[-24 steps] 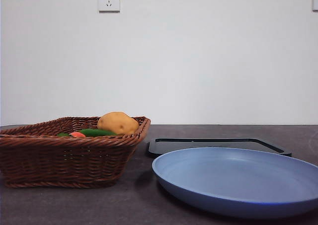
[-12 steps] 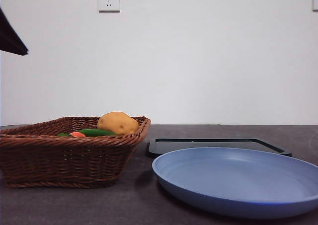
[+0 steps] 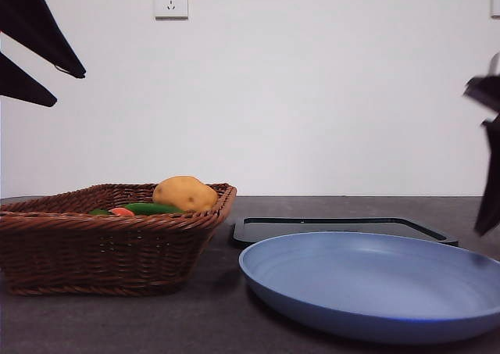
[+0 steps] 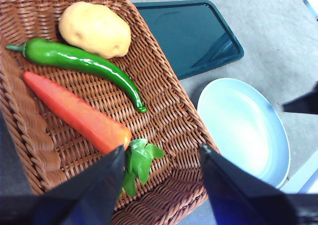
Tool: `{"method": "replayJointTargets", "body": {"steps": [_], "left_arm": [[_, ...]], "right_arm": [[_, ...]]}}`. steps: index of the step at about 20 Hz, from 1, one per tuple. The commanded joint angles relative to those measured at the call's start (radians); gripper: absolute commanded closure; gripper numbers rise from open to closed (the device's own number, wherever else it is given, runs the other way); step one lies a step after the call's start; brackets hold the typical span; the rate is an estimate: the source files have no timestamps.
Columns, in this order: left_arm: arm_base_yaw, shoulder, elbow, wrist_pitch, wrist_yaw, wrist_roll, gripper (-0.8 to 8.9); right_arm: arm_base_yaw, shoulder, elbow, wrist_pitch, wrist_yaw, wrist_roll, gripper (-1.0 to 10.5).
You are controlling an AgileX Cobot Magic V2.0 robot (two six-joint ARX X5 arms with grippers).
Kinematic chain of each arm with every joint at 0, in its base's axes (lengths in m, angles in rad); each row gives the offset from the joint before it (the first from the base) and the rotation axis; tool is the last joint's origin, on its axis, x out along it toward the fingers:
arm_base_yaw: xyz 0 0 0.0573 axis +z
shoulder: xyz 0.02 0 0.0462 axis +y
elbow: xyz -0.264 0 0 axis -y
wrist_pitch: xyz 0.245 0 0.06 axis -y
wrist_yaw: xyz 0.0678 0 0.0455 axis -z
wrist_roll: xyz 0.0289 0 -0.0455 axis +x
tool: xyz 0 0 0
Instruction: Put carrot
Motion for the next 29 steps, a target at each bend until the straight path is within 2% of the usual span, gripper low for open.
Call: {"method": "replayJointTargets", "body": {"steps": [1, 4, 9, 14, 18, 21, 25, 29], "left_arm": [[-0.005, 0.006, 0.013, 0.006, -0.001, 0.011, 5.24], [-0.005, 0.006, 0.013, 0.002, -0.001, 0.011, 5.24], [-0.01, 0.006, 0.013, -0.001, -0.002, -0.012, 5.24], [-0.077, 0.006, 0.013, 0.009, -0.01, -0.055, 4.73], [-0.17, 0.036, 0.014, 0.029, -0.186, -0.151, 4.74], [-0.204, 0.144, 0.048, -0.003, -0.262, -0.178, 4.74], [-0.219, 0.351, 0.194, -0.142, -0.328, -0.201, 4.75], [-0.219, 0.536, 0.345, -0.2, -0.342, -0.201, 4.77]], "right_arm": [[0.029, 0.074, 0.014, 0.037, 0.002, 0.027, 7.6], [0.051, 0.13, 0.014, 0.085, 0.006, 0.043, 7.8], [0.05, 0.135, 0.014, 0.079, 0.029, 0.045, 9.4], [0.05, 0.04, 0.014, -0.038, 0.029, 0.04, 9.4], [0.05, -0.145, 0.014, -0.126, 0.029, 0.033, 9.4], [0.05, -0.263, 0.014, -0.14, 0.03, 0.033, 9.4], [0.049, -0.341, 0.014, -0.14, 0.031, 0.033, 9.4], [0.049, -0.346, 0.014, -0.142, 0.03, 0.033, 9.4]]}}
